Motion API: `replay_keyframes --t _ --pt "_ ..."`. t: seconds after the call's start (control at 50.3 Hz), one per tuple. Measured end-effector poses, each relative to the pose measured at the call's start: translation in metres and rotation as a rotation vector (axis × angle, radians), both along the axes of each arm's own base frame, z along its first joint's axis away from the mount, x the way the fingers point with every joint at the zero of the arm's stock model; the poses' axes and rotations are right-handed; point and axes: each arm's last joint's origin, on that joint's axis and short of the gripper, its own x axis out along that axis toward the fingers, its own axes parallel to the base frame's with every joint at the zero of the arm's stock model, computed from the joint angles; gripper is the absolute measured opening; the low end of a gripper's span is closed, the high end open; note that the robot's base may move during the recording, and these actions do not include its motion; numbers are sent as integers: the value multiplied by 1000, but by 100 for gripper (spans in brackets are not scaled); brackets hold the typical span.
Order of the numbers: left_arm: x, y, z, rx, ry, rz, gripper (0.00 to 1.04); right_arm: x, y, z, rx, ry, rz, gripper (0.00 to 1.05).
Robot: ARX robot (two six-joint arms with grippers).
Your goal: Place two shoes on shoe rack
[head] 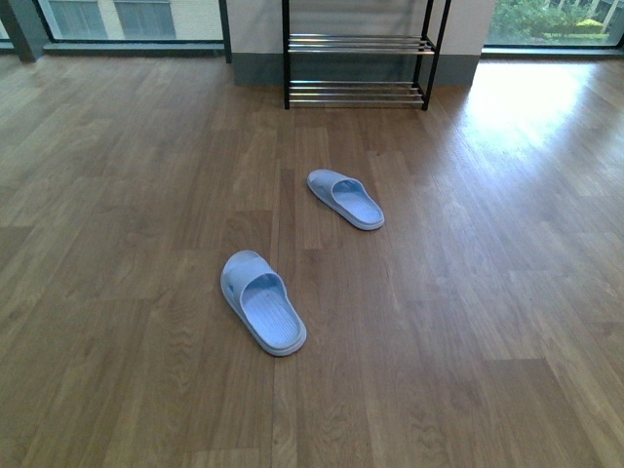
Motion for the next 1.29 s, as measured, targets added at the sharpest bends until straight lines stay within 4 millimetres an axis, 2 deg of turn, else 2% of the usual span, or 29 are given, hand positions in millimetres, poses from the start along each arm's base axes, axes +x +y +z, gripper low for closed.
replay_keyframes --t 1.293 --pt "0 0 0 0 0 3 95 0 0 0 0 0 4 95"
